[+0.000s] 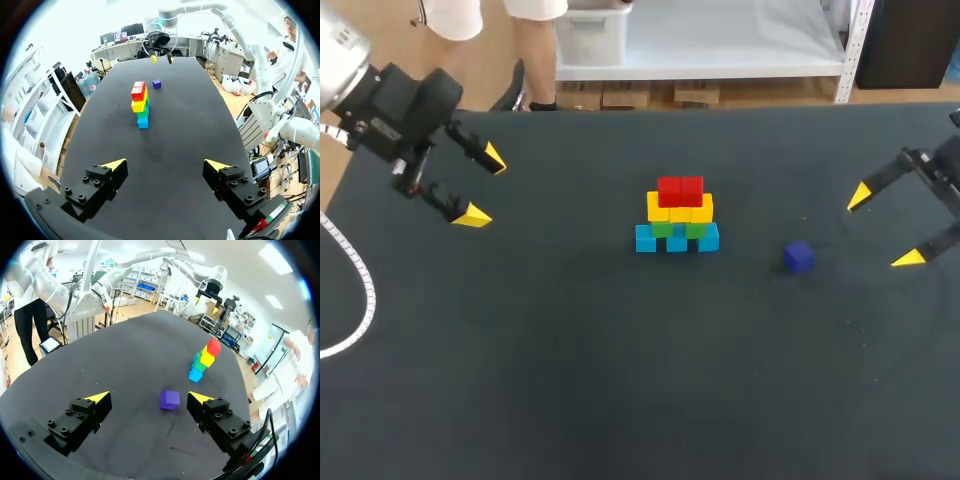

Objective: Place the blue cubes, place green cubes on the blue cubes, place the yellow cubes on the green cubes, then place the red cubes on the yellow cubes, and place purple cube on the red cubes.

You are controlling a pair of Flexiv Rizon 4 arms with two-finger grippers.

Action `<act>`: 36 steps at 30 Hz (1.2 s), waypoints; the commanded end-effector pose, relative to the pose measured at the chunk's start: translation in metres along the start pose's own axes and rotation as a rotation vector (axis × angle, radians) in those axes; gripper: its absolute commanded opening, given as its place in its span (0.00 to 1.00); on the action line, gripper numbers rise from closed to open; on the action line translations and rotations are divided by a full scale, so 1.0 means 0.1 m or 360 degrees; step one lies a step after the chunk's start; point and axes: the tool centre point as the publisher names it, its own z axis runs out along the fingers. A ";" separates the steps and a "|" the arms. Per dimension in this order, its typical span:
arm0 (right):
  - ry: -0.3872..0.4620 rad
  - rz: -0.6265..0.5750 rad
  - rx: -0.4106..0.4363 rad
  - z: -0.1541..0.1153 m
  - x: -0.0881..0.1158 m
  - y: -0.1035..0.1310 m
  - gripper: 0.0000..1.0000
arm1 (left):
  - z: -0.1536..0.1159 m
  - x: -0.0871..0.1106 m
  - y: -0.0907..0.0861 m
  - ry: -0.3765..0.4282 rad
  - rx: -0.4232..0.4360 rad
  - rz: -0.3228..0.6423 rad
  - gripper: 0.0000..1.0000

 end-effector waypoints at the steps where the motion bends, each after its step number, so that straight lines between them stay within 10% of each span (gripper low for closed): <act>1: 0.0059 0.0014 0.0044 0.08 -0.06 0.09 1.00 | 0.00 0.00 0.01 0.0002 0.0002 0.0000 1.00; 36: 0.0137 0.0141 -0.0065 0.74 0.40 -0.48 1.00 | 0.00 0.00 0.01 0.0002 0.0002 0.0000 1.00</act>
